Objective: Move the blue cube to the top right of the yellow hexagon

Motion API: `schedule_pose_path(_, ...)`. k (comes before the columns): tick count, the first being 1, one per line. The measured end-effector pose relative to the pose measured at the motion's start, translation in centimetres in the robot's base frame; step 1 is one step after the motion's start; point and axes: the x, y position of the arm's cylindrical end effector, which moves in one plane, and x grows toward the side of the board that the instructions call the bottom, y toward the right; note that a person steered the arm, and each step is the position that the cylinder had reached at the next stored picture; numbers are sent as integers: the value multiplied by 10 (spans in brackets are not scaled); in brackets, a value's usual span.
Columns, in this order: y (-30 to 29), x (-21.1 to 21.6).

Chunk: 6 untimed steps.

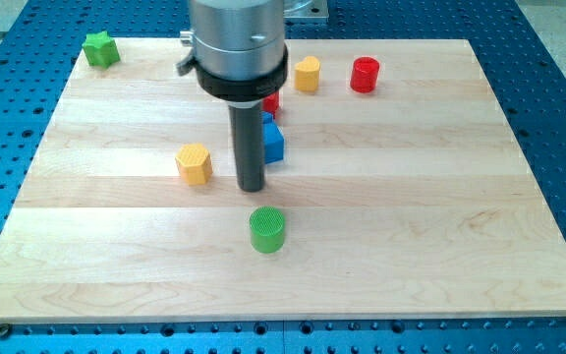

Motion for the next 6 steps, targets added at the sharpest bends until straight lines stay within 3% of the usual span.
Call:
schedule_pose_path(1,55,-15)
schedule_pose_path(2,61,-44)
schedule_pose_path(4,-24,-31)
schedule_pose_path(5,-29,-13)
schedule_pose_path(6,26,-9)
